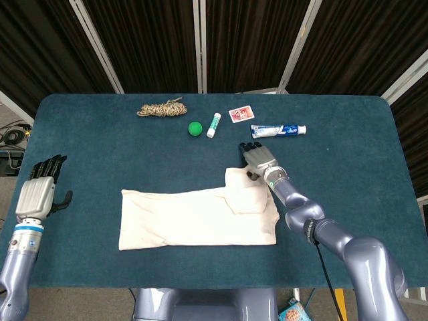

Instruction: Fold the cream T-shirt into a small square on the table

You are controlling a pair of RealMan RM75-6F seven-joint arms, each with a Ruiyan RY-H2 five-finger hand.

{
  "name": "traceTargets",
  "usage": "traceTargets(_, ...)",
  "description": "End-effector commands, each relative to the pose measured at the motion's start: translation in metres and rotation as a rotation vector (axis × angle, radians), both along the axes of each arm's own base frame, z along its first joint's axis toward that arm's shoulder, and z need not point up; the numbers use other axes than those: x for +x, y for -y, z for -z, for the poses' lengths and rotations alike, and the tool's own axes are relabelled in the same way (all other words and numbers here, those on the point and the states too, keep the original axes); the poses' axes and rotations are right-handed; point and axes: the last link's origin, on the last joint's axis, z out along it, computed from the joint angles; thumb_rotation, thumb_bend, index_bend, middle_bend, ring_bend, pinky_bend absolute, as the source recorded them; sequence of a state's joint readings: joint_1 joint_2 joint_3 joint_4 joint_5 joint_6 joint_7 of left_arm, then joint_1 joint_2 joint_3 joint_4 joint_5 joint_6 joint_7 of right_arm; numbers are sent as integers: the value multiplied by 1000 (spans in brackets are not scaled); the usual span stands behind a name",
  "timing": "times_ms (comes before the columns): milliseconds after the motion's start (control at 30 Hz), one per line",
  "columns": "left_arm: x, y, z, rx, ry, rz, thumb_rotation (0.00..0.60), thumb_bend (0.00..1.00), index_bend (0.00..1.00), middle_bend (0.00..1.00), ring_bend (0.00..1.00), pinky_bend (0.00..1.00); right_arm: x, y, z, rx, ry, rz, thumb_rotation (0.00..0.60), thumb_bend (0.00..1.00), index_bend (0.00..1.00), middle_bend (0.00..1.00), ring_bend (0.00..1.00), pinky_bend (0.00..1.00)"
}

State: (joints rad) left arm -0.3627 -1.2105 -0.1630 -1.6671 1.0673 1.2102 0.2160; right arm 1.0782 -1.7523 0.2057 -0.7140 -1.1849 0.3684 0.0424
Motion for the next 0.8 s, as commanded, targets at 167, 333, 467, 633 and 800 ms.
traceTargets(167,1,1,0,0,3,5,600,461,0,0,0,0,-1,-3,-4,-14,20,-21,600,360,687,0,0,0)
traceTargets(333,2,2,1,-2,3,9,600,461,0,0,0,0,-3,-7,-7,-13,15,-44,600,361,738,9,0,0)
traceTargets(467,3,2,1,-6,3,14,600,461,0,0,0,0,-4,-12,-10,-15,22,-63,600,364,742,19,0,0)
traceTargets(633,5,3,1,-8,6,22,600,461,0,0,0,0,-6,-20,-15,-19,31,-99,600,365,746,29,0,0)
traceTargets(800,7,5,2,-15,9,29,600,461,0,0,0,0,-10,-33,-22,-24,35,-146,600,366,747,34,0,0)
